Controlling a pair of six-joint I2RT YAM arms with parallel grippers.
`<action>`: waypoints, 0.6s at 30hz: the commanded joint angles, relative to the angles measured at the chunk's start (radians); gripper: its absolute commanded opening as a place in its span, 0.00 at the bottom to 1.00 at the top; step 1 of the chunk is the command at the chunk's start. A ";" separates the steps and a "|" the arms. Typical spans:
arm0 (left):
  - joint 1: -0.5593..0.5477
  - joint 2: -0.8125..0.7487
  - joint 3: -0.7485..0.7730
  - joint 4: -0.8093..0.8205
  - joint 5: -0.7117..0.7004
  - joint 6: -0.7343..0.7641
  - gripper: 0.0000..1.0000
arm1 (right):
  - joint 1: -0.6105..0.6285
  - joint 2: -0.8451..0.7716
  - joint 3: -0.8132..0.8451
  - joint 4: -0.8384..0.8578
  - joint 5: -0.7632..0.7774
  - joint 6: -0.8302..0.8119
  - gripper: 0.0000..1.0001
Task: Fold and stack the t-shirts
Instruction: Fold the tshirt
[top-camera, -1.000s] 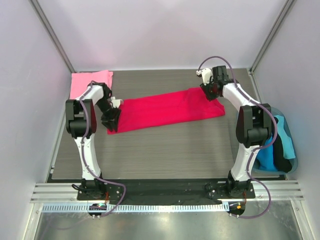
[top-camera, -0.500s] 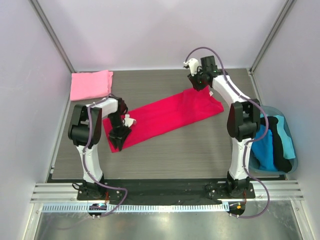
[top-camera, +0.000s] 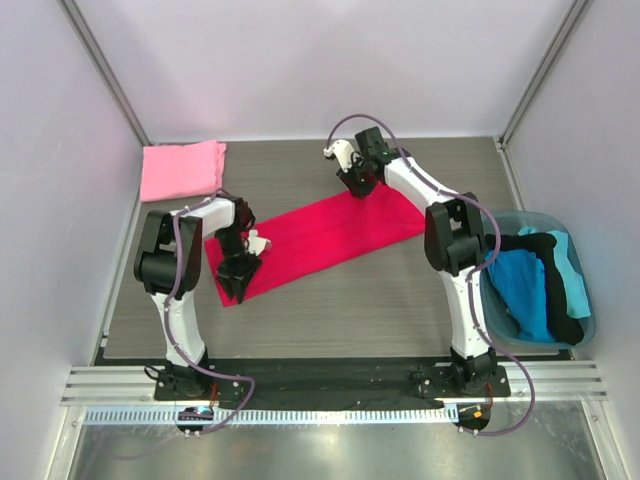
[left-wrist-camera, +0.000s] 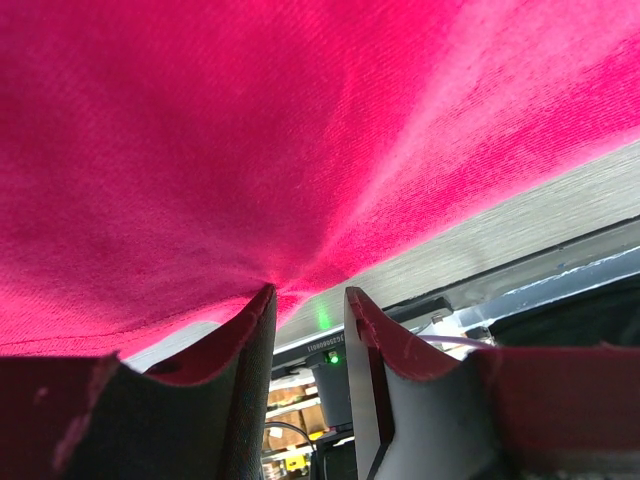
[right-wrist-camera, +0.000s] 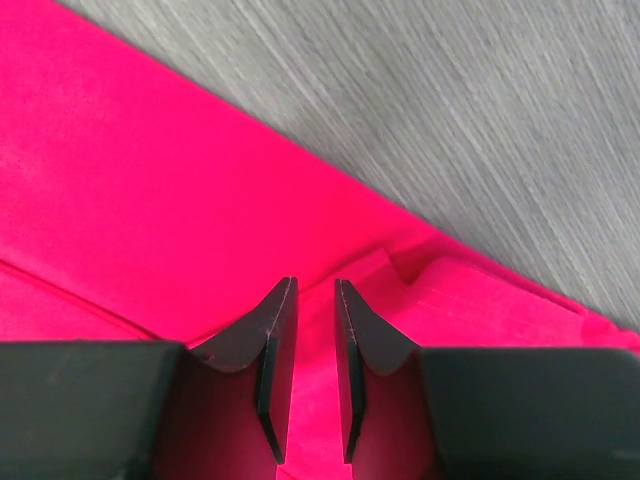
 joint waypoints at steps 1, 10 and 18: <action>-0.001 0.004 -0.005 0.099 -0.019 0.011 0.35 | -0.001 0.011 0.060 0.003 0.032 -0.005 0.27; -0.001 0.015 0.009 0.094 -0.018 0.009 0.35 | -0.001 0.087 0.123 -0.001 0.070 0.014 0.27; -0.001 0.019 0.016 0.091 -0.027 0.008 0.34 | 0.001 0.114 0.145 -0.020 0.067 0.021 0.23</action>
